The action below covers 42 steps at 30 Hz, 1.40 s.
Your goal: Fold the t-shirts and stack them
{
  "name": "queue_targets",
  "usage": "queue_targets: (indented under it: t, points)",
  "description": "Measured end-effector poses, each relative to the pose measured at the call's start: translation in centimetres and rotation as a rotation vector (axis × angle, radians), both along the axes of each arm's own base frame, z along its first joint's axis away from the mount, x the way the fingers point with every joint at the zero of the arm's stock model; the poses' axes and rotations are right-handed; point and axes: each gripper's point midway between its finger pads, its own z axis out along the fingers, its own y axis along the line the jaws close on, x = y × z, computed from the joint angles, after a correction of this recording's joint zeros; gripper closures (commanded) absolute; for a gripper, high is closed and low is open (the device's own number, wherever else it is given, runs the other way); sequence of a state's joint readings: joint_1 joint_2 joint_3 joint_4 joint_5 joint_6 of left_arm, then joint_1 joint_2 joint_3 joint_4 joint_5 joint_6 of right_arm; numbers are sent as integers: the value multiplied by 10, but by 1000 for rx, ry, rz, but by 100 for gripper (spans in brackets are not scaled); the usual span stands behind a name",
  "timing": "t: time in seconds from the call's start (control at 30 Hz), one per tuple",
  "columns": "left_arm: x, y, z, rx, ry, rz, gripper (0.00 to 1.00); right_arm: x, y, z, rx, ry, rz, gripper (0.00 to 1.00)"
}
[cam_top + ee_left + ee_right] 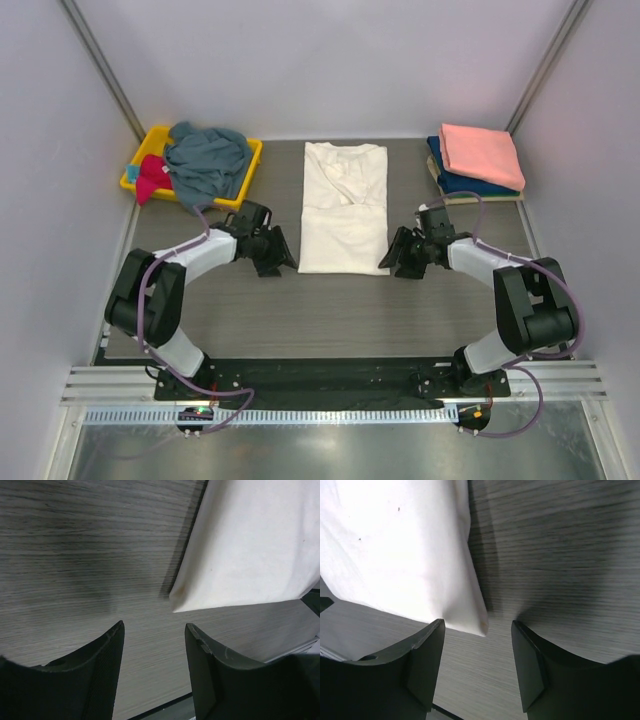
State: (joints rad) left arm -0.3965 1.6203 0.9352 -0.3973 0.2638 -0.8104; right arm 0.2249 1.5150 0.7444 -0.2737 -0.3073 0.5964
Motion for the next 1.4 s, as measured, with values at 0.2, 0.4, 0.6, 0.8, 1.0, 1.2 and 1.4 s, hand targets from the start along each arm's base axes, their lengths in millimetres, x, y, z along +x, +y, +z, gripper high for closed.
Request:
queue_targets:
  t: [0.2,0.4,0.6,0.8,1.0,1.2,1.4]
  points:
    - [-3,-7,-6,-19,-16,-4,47,6,5,-4,25,-22,10,66]
    - [-6,-16,-10,-33,-29,-18,48,3,5,-11,29,-14,10,83]
    - [-7,-24,-16,-49,-28,-16,49,4,7,-13,36,-13,15,90]
    - [1,-28,-18,-64,-45,6,56,5,9,-14,44,-14,21,94]
    - [8,-31,-22,-71,-51,33,76,6,11,-14,55,-18,30,97]
    - [10,-30,-25,-69,-55,54,98,7,13,-14,66,-21,38,99]
    - [11,-30,-25,-70,-64,56,100,7,13,-14,67,-24,42,99]
